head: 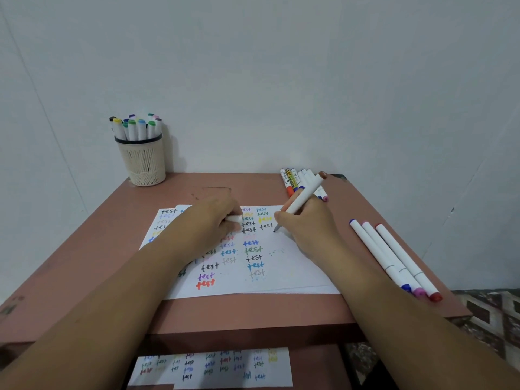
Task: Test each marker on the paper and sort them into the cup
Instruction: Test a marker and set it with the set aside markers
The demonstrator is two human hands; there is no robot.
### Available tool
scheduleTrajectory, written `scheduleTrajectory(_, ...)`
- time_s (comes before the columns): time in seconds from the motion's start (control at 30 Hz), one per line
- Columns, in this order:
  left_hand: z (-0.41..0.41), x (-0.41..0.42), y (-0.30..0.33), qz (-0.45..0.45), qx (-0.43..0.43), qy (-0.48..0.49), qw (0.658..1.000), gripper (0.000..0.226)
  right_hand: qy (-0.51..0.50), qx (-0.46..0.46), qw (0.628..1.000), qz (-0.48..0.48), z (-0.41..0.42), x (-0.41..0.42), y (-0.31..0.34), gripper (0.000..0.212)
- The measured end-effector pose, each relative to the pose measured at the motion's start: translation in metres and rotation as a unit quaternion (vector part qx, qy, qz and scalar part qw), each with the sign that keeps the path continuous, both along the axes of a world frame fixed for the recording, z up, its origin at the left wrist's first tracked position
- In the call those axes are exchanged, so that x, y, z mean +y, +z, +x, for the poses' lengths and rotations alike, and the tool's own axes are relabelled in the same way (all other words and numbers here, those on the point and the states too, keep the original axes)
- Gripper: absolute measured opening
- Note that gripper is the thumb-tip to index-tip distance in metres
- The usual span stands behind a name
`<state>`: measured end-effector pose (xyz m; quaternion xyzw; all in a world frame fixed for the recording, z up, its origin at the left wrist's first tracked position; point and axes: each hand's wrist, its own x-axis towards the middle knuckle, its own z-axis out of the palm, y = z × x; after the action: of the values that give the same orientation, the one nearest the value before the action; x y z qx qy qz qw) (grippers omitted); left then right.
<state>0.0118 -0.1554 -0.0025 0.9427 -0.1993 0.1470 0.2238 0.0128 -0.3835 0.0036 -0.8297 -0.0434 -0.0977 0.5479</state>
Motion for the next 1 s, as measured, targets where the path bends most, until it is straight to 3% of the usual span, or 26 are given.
scheduleTrajectory(0.2, 0.0, 0.0, 0.0, 0.01, -0.085, -0.025, 0.996, 0.015, -0.006, -0.01, 1.0, -0.018, 0.0, 0.002, -0.001, 0.018)
scheduleTrajectory(0.37, 0.0, -0.005, 0.002, 0.002, -0.064, -0.009, 0.998, 0.017, 0.027, -0.022, 0.991, 0.126, -0.001, -0.003, -0.001, 0.019)
scheduleTrajectory(0.6, -0.001, -0.012, 0.004, -0.009, -0.059, -0.007, 0.998, 0.027, 0.118, -0.018, 0.96, 0.252, -0.009, -0.001, 0.003, 0.01)
scheduleTrajectory(1.0, -0.006, -0.017, 0.006, -0.019, -0.078, -0.074, 0.994, 0.01, 0.144, -0.018, 0.97, 0.196, -0.01, 0.0, 0.003, 0.013)
